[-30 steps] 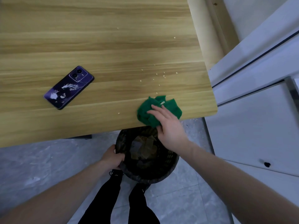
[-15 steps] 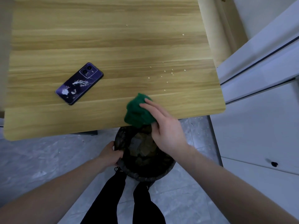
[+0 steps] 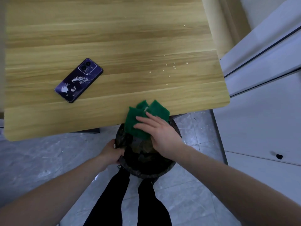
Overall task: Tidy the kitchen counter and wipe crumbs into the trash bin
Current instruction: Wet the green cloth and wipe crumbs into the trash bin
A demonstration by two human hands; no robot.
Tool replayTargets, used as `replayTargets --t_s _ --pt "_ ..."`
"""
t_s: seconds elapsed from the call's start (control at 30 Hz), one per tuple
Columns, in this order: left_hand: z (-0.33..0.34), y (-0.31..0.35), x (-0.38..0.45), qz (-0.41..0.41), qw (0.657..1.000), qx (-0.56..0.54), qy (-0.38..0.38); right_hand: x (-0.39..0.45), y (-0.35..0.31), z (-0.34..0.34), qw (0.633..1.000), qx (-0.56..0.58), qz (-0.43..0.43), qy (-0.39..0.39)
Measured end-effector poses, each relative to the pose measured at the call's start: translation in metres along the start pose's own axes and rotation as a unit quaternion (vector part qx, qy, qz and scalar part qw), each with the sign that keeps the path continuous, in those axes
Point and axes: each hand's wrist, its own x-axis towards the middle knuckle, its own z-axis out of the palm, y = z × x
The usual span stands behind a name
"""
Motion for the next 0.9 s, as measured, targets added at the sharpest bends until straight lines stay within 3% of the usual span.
replayTargets --t_s 0.13,0.3,0.43,0.6,0.77,0.9 --pt "-0.002 0.000 0.001 -0.007 1.000 0.008 -0.013 -0.070 0.011 0.017 0.998 0.018 0.018 -0.066" --pt "-0.001 0.002 0.003 -0.009 0.999 0.020 -0.024 -0.096 0.017 -0.010 0.988 0.090 0.096 0.076" --pt "0.003 0.006 0.003 -0.006 0.999 0.026 -0.030 -0.066 0.025 -0.053 0.965 0.133 0.102 0.202" --pt "0.014 0.016 0.004 -0.005 0.999 0.021 -0.028 0.000 0.059 -0.104 0.933 0.149 0.135 0.298" --pt "0.022 0.027 0.005 0.005 1.000 0.014 -0.026 0.065 0.103 -0.142 0.917 0.095 0.182 0.341" --pt "0.027 0.031 0.010 0.015 0.999 0.007 -0.032 0.107 0.131 -0.152 0.926 0.071 0.227 0.292"
